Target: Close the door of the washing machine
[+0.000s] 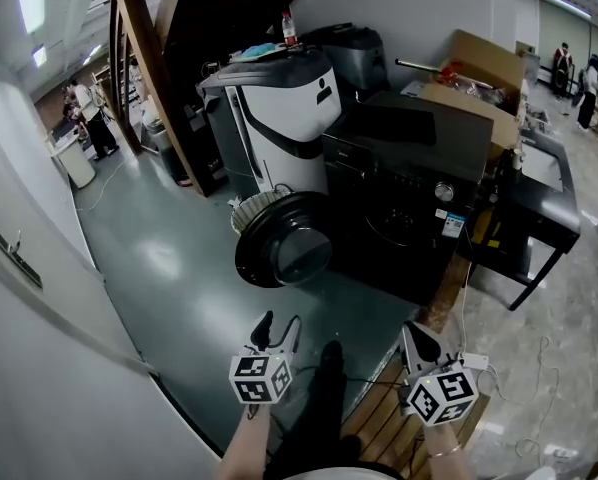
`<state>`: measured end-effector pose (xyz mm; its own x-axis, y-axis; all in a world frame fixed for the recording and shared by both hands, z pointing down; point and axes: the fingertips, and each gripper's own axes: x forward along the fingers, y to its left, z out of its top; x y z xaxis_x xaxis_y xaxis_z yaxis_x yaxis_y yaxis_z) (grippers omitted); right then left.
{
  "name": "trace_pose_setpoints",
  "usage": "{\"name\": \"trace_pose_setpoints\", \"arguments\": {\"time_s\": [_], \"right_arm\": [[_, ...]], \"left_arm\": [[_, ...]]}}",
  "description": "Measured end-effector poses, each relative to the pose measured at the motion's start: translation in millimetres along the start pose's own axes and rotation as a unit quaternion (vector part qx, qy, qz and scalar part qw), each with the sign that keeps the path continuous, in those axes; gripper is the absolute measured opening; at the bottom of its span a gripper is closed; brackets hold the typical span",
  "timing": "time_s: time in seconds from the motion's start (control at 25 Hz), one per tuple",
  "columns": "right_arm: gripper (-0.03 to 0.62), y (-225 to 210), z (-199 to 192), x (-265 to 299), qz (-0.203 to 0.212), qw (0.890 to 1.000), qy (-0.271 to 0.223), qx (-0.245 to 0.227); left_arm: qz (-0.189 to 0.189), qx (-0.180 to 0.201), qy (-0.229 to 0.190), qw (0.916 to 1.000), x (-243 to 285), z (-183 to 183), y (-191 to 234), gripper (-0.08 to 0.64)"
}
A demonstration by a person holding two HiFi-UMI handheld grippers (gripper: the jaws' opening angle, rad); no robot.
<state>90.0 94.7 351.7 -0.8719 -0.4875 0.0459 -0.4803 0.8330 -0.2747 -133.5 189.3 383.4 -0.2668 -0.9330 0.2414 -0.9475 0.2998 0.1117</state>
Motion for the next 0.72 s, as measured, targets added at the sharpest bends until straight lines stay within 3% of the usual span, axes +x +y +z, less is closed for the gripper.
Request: {"name": "trace_pose_setpoints", "arguments": {"time_s": [0.36,0.72], "right_arm": [[0.006,-17.3,-4.4,43.5,-0.001,1.0,0.009,0.007],[0.006,-18.8,-24.6,123.6,0.016,0.999,0.042,0.014]], "left_arm": [[0.031,0.0,-0.007,0.9995,43.2,15.3,44.6,0.267],[0.058,0.014,0.014,0.9981,108.1,11.2,117.5,0.288]]}}
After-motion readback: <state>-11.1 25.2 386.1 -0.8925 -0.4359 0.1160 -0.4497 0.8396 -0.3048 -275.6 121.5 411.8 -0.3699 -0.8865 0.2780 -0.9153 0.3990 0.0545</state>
